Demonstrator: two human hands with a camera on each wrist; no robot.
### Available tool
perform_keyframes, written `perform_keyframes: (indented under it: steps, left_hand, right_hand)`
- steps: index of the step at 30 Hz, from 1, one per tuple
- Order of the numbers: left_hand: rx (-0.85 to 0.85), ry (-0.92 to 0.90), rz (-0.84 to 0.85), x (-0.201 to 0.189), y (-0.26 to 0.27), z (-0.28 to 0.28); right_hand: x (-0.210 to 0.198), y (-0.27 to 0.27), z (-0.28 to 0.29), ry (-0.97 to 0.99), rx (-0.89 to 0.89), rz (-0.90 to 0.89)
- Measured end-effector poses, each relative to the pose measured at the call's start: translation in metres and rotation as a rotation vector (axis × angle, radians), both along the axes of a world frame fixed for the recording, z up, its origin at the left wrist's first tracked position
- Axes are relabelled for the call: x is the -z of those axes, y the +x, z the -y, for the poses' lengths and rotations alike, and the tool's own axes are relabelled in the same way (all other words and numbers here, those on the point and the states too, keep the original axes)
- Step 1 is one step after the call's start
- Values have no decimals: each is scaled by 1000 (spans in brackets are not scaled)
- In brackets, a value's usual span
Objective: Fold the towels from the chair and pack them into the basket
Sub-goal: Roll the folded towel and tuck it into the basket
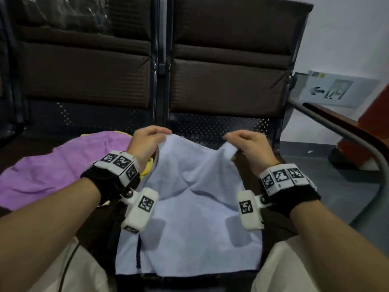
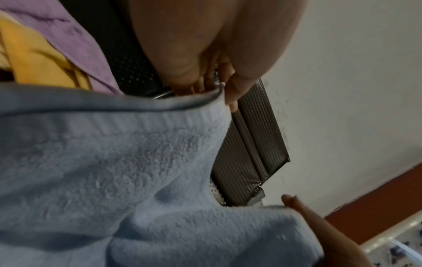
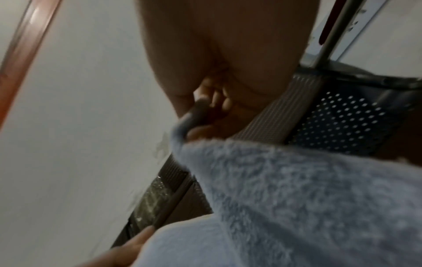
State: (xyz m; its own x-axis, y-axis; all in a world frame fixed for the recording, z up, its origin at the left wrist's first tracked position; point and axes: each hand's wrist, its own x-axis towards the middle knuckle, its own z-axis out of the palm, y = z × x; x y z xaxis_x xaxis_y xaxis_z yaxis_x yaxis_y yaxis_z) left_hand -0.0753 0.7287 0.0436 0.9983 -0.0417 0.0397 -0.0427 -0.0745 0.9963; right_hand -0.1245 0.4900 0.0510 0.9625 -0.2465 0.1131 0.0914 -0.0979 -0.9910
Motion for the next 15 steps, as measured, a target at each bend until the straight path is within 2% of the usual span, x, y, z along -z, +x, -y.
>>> perform_keyframes:
  steps: [3, 5, 6, 7, 9, 10, 11, 13, 15]
  left_hand:
    - [40, -10, -28, 1, 0, 5]
    - [62, 1, -40, 3, -1, 8]
    - [78, 13, -48, 4, -2, 9]
    - [95, 34, -54, 5, -3, 10]
    - [131, 76, -56, 7, -5, 12]
    - [147, 85, -54, 8, -6, 13]
    - [164, 84, -50, 8, -8, 13]
    - [205, 76, -38, 8, -11, 14]
    - [251, 79, -32, 8, -14, 14]
  right_hand:
    - [-5, -5, -4, 209, -359, -45]
    - [-1, -8, -3, 159, -474, -109]
    - [3, -9, -2, 35, -453, -123]
    - [7, -9, -1, -180, -397, -108]
    - [11, -9, -1, -708, -286, -37]
    - [12, -9, -4, -881, -280, 3]
    - [12, -8, -8, -928, -303, 48]
    - [11, -8, -17, -781, -361, 119]
    - [12, -7, -25, -571, -374, 101]
